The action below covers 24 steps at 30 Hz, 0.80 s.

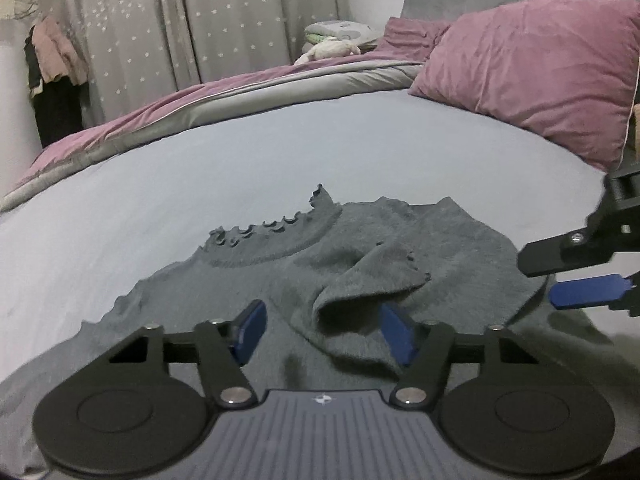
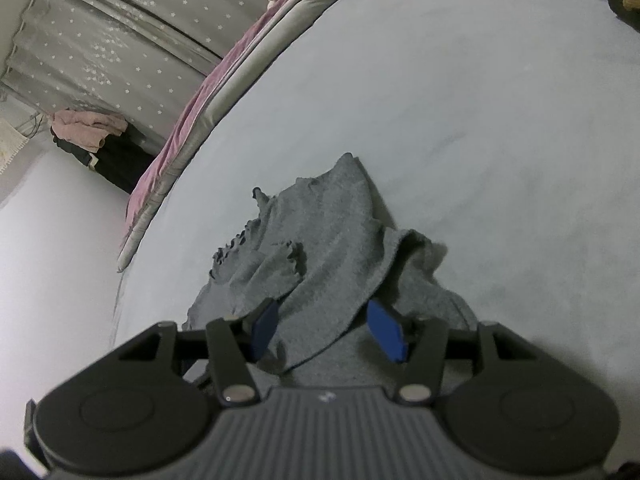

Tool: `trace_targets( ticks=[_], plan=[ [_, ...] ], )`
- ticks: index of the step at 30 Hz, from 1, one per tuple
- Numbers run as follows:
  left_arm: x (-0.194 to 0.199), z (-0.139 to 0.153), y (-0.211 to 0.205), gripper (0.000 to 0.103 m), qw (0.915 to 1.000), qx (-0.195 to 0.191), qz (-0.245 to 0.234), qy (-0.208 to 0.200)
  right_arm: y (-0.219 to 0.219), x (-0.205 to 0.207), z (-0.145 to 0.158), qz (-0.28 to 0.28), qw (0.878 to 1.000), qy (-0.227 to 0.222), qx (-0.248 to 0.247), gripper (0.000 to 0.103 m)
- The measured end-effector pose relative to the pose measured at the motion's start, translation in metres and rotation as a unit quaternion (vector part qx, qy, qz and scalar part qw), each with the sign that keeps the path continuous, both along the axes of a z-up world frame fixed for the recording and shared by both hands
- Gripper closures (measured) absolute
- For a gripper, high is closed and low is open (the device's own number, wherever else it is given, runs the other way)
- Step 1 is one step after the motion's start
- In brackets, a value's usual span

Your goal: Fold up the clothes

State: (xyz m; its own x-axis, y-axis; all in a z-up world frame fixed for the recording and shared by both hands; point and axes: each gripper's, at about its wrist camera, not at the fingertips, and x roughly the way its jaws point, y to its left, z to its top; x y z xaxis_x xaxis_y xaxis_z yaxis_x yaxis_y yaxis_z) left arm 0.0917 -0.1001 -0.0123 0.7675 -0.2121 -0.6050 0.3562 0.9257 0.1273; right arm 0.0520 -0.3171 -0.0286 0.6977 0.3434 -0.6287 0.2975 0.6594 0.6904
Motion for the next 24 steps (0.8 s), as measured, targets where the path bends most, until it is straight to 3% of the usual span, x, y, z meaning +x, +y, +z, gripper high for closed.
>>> trace_targets(
  ticks=[4,6,8,13,24],
  plan=[
    [0.007,-0.004,0.0,0.06,1.0,-0.005,0.001,-0.002,0.001,0.003,-0.003,0.0,1.0,0.005,0.002,0.05],
    [0.009,-0.006,0.001,0.087,0.9999,-0.012,0.002,-0.002,0.002,0.004,-0.004,0.001,1.0,0.006,0.003,0.05],
    [0.011,-0.007,0.005,0.098,0.9996,-0.027,0.009,0.003,0.004,0.005,-0.005,0.001,1.0,0.007,0.002,0.05],
    [0.011,-0.001,0.027,0.101,0.9951,-0.093,0.034,0.008,0.011,0.008,-0.005,0.009,1.0,0.008,-0.008,0.05],
    [-0.008,0.019,0.072,0.101,0.9839,-0.162,0.071,0.027,0.019,0.006,-0.002,0.015,0.999,0.007,-0.028,0.049]
  ],
)
